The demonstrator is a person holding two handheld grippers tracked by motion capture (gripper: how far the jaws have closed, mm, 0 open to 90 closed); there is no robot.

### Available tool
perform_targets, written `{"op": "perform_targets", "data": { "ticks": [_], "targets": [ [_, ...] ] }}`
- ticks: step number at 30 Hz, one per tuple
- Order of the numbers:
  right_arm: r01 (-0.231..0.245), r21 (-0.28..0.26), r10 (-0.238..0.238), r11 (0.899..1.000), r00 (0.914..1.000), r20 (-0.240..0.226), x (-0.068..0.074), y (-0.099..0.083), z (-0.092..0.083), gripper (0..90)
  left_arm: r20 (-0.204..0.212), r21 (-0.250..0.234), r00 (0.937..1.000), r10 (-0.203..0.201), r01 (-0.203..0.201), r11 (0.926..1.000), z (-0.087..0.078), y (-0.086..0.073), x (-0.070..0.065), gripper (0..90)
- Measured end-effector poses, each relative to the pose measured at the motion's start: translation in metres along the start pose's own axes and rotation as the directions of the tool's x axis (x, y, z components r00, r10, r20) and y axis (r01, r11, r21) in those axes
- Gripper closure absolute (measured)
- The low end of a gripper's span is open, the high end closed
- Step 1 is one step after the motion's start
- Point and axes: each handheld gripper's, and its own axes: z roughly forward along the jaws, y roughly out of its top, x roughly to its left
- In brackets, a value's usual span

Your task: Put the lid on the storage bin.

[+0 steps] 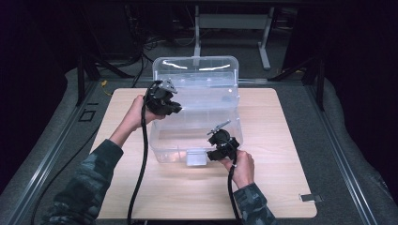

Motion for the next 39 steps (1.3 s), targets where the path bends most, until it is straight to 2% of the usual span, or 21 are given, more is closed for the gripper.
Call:
{"op": "perform_targets", "data": {
  "ticks": [3,4,10,13,17,20,24,32,39],
  "targets": [
    [0.001,-0.001,-0.001,1.0,0.9998,0.019,0.001,0.001,0.001,47.9,0.005,-0.002,1.0,0.006,-0.006,1.0,-0.001,-0.003,0.0,81.4],
    [0.0,-0.009,0.0,1.0,0.9999,0.016,0.001,0.001,0.001,47.8,0.016,-0.009,0.9999,0.002,-0.001,1.0,-0.001,-0.005,-0.001,81.4],
    [0.003,-0.003,-0.003,1.0,0.9998,0.021,0.0,0.002,0.002,47.8,0.02,-0.01,0.9998,0.008,-0.008,0.9999,-0.003,-0.008,-0.004,81.4],
    [0.005,-0.001,-0.005,1.0,0.9999,0.01,-0.001,0.003,0.002,47.9,0.012,-0.003,0.9997,0.023,-0.023,0.9997,-0.004,-0.009,-0.007,81.5],
    [0.007,0.0,-0.007,1.0,0.9999,0.007,-0.001,0.003,0.002,47.8,0.002,-0.024,0.9997,0.023,-0.023,0.9994,-0.004,-0.014,-0.011,81.4],
    [0.007,0.005,-0.007,1.0,1.0,0.003,-0.002,0.003,0.002,47.8,0.004,-0.027,0.9999,0.016,-0.015,0.9995,-0.005,-0.016,-0.012,81.2],
    [0.006,-0.002,-0.006,1.0,1.0,0.004,-0.002,0.003,0.002,47.1,0.002,-0.056,1.0,0.004,-0.004,0.9984,-0.005,-0.022,-0.016,81.2],
    [0.004,0.0,-0.004,1.0,1.0,0.009,-0.001,0.002,0.002,46.6,0.002,-0.055,1.0,-0.009,0.009,0.9984,-0.006,-0.028,-0.024,80.9],
    [0.002,0.001,-0.002,1.0,0.9999,0.01,-0.001,0.002,0.002,46.1,0.002,-0.076,0.9999,-0.01,0.01,0.9971,-0.005,-0.036,-0.032,80.1]
  ]
}}
